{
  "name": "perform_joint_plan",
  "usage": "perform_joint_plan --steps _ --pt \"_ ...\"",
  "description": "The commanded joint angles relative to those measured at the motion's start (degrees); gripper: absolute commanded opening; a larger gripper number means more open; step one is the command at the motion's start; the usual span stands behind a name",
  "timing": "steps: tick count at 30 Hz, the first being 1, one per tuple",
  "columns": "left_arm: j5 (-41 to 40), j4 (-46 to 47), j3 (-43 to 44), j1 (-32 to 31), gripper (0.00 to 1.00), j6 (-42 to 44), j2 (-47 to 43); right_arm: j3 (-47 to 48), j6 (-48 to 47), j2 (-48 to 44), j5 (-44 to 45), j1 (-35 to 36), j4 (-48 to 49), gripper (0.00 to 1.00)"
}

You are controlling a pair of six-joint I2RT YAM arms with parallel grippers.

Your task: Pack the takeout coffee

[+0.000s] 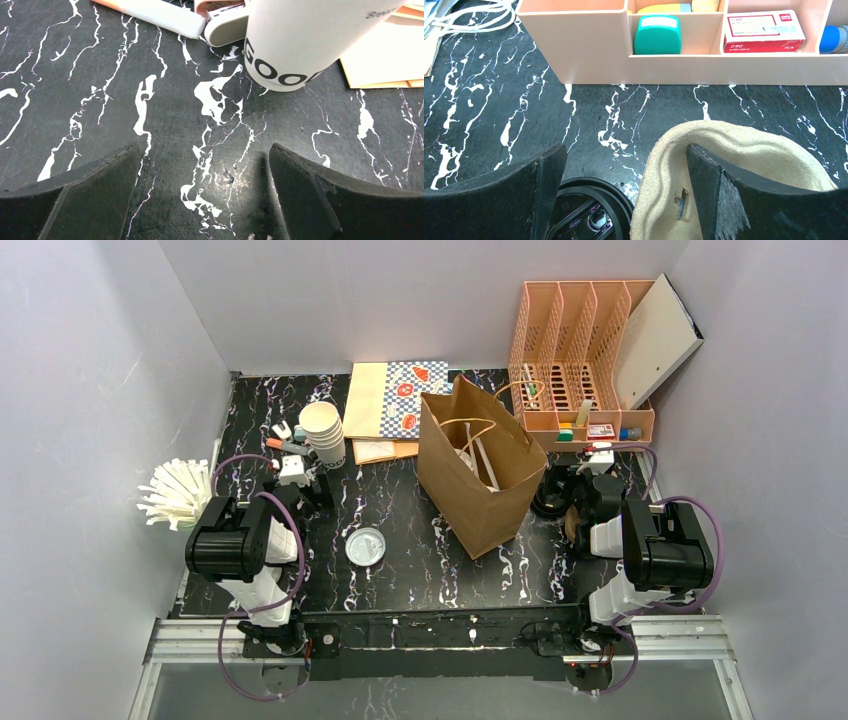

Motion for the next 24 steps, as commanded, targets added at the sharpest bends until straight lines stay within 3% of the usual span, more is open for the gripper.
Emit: perform_joint_plan --steps 1,24 --pt "3.1 2.1 0.1 0.2 0.98 2.3 0.4 -0.9 0.1 1.0 0.4 0.4 1.8 0.98" --pt "3.2 0.7 0.8 -0.9 0.98 3.6 0.4 -0.9 0.1 1.0 0.4 0.4 1.9 0.98"
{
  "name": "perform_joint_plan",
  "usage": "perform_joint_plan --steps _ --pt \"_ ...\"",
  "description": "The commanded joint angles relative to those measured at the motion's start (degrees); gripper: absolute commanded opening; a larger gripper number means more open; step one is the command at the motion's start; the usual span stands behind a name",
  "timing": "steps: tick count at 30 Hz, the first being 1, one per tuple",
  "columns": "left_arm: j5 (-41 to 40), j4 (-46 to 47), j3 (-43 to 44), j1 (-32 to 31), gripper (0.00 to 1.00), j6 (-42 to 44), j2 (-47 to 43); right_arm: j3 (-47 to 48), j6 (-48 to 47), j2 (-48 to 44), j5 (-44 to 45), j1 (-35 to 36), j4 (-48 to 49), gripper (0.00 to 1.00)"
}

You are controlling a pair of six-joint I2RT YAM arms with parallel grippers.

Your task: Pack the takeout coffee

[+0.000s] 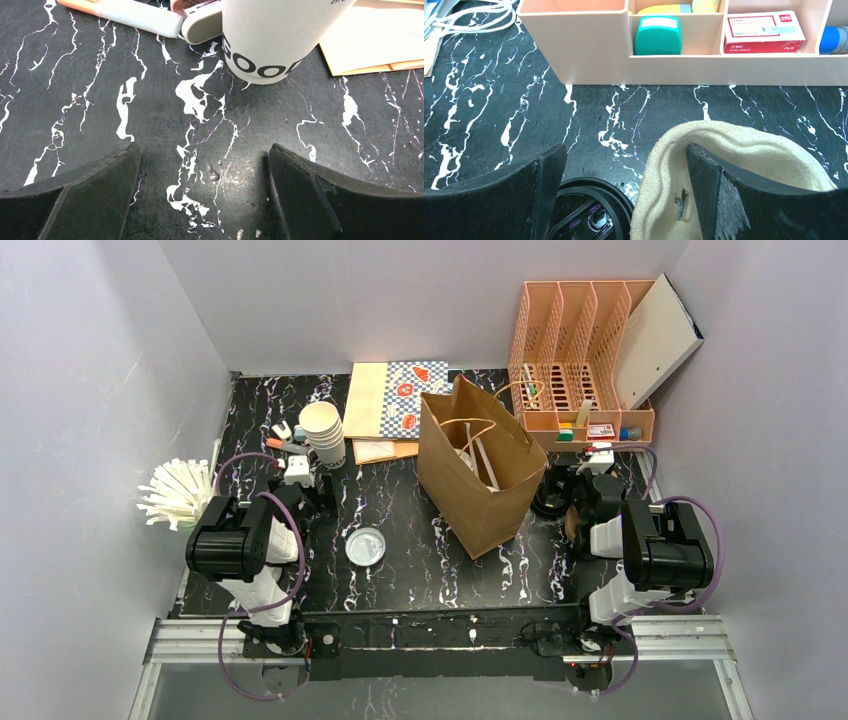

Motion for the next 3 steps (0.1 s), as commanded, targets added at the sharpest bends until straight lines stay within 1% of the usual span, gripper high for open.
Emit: perform_joint_plan --steps 1,3 --pt "0.0 0.8 0.8 -0.3 0.98 1.2 0.2 -0.8 0.1 1.0 0.4 0.3 1.6 0.98" --pt "-0.1 0.7 0.7 -0.3 0.98 1.2 0.1 -0.8 0.1 1.0 0.4 0.3 1.6 0.98"
